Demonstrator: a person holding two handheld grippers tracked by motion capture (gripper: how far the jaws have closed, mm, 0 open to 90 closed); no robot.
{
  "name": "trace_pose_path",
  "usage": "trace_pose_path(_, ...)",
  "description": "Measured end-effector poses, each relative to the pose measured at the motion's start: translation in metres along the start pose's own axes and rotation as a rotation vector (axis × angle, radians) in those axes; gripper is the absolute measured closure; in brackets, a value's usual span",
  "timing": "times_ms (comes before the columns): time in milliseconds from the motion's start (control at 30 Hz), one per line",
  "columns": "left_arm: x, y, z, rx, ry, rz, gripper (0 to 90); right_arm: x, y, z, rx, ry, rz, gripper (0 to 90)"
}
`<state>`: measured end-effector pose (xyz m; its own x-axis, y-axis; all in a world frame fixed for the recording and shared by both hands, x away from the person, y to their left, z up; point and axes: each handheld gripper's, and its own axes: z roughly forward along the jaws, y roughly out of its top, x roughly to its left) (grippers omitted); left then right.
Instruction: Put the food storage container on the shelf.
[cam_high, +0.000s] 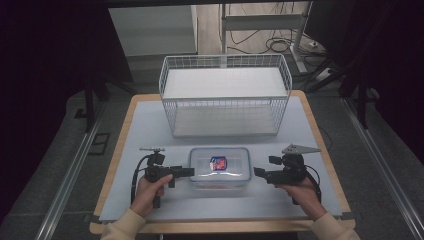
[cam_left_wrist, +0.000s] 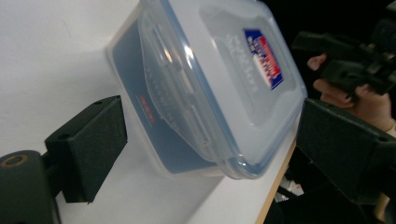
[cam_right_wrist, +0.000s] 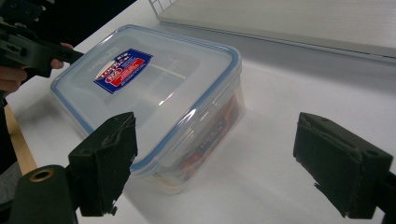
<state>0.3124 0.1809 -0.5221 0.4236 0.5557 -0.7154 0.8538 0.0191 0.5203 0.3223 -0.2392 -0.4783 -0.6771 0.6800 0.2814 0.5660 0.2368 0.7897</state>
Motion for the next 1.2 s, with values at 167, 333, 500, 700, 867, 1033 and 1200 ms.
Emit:
trace_pose_path(167, 0.003, 0.002, 0.005, 0.01, -0.039, -0.011, 9.8, 0.0, -0.001, 0.0, 0.006, -0.007, 0.0, 13.8)
trace_pose_path(333, 0.005, 0.004, 0.012, 0.026, -0.069, -0.029, 12.5, 0.0, -0.001, 0.0, 0.008, -0.012, -0.006, 13.9)
trace_pose_path(500, 0.004, 0.004, 0.017, 0.036, -0.071, -0.026, 18.2, -0.001, -0.002, 0.0, 0.012, -0.015, -0.001, 13.9)
trace_pose_path(700, 0.002, 0.003, 0.017, 0.035, -0.021, -0.013, 26.1, -0.002, -0.002, -0.001, 0.008, -0.016, 0.002, 14.1)
trace_pose_path(867, 0.002, 0.003, 0.015, 0.021, -0.02, -0.026, 28.8, -0.002, -0.002, -0.001, 0.009, -0.018, 0.0, 14.2)
trace_pose_path(1033, 0.004, 0.002, 0.015, 0.007, -0.033, -0.051, 31.5, -0.003, -0.002, 0.0, 0.01, -0.018, -0.003, 14.5)
trace_pose_path(1200, 0.005, 0.002, 0.014, 0.006, -0.034, -0.053, 31.8, -0.005, 0.002, 0.0, 0.017, 0.007, 0.025, 14.7)
